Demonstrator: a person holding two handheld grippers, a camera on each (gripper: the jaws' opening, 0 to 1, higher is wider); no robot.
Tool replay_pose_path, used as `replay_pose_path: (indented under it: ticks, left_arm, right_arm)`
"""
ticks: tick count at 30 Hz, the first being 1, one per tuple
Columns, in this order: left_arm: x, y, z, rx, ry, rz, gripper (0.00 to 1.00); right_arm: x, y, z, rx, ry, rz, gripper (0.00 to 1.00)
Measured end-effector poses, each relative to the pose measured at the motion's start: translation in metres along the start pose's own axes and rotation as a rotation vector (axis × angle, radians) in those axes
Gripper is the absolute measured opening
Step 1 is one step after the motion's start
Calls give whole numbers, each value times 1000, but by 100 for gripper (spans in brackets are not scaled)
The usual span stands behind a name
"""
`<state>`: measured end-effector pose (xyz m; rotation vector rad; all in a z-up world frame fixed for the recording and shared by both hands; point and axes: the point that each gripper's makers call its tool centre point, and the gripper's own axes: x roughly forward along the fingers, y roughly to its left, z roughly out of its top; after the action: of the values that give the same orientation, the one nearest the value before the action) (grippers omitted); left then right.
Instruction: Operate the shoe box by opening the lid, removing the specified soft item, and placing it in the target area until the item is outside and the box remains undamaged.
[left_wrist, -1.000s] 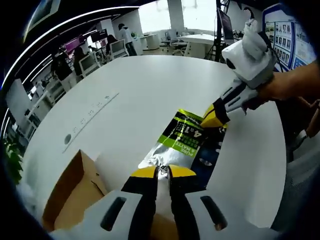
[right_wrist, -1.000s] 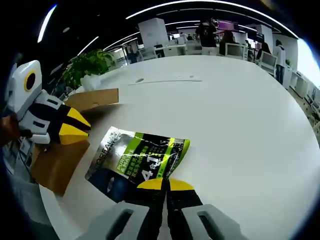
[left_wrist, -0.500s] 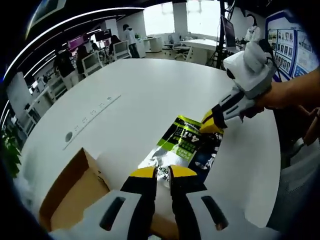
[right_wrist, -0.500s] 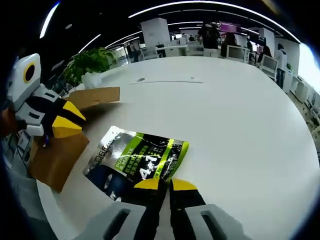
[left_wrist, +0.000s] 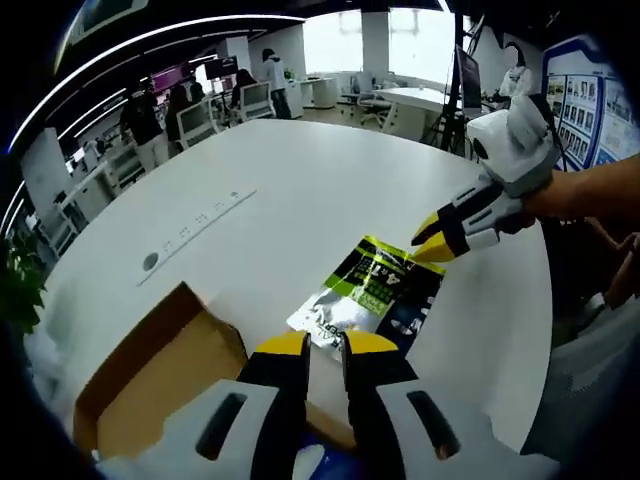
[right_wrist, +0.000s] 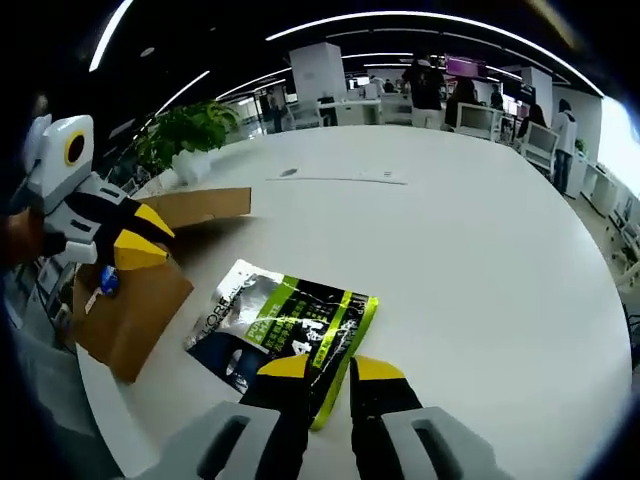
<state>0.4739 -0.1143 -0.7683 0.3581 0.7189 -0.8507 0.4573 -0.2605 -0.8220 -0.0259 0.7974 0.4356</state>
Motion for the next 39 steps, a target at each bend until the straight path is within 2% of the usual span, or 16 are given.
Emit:
replay_pose_path:
  ticks: [6, 10, 17, 25, 35, 39]
  left_arm:
    - [-13, 5, -11, -39, 5, 12, 13]
    - [-24, 9, -14, -100, -13, 10, 13]
    - [-41, 17, -20, -132, -8, 31, 19]
    - [-59, 22, -35, -182, -12, 51, 19]
    - [-83, 35, -57, -226, -22, 89, 23]
    - [-94, 40, -67, -242, -26, 102, 30]
  right_arm:
    - [-12, 4, 6, -13, -15, 9, 16]
    - [-18, 9, 11, -22, -25, 14, 18]
    - [-26, 20, 18, -25, -40, 29, 21]
    - [-33, 36, 23, -43, -51, 51, 25]
    - [-35, 67, 30, -67, -67, 96, 29]
    - [-35, 84, 32, -79, -68, 125, 32]
